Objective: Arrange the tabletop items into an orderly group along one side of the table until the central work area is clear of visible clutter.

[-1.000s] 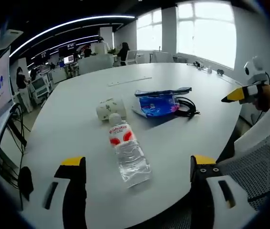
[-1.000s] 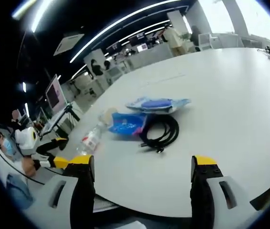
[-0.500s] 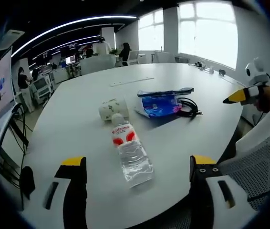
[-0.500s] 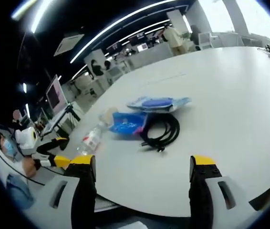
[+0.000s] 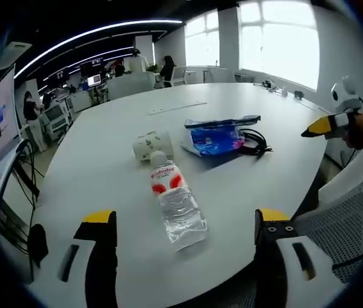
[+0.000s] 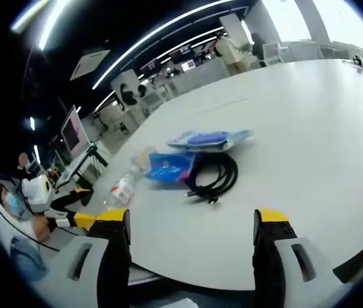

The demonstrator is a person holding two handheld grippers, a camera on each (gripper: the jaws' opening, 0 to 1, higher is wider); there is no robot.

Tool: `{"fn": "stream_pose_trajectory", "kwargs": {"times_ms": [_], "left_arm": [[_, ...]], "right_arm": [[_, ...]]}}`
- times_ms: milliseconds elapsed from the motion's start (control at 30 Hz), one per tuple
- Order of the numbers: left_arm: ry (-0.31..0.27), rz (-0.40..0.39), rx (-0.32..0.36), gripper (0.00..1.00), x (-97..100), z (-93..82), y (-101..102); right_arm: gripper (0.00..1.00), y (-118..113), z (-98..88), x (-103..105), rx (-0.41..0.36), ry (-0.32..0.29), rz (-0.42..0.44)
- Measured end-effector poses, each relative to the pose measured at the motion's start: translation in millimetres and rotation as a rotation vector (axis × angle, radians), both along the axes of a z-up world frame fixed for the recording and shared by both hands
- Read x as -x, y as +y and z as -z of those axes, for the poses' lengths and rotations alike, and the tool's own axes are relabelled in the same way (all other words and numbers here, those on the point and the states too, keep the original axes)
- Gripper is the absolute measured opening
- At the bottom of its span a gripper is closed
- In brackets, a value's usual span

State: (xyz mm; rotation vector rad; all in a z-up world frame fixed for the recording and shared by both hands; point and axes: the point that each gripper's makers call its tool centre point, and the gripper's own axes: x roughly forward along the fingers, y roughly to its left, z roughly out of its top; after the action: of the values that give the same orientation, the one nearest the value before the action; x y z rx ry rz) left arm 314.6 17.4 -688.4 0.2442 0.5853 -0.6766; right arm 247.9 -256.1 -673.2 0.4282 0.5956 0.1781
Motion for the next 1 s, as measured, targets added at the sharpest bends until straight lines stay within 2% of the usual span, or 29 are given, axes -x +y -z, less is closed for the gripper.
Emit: {"fn": "stream_pose_trajectory", "kwargs": {"times_ms": [500, 1000], "left_arm": [[0.010, -0.001, -0.005, 0.91, 0.5, 2.1, 0.3], [0.050, -0.037, 0.022, 0.89, -1.0, 5.7, 4.6]], "right_arm": [[0.77, -1.1, 1.1, -1.6, -0.007, -0.002, -0.001], [0.75, -5.3, 0.9, -5.9, -0.033, -0.008, -0.001]]}}
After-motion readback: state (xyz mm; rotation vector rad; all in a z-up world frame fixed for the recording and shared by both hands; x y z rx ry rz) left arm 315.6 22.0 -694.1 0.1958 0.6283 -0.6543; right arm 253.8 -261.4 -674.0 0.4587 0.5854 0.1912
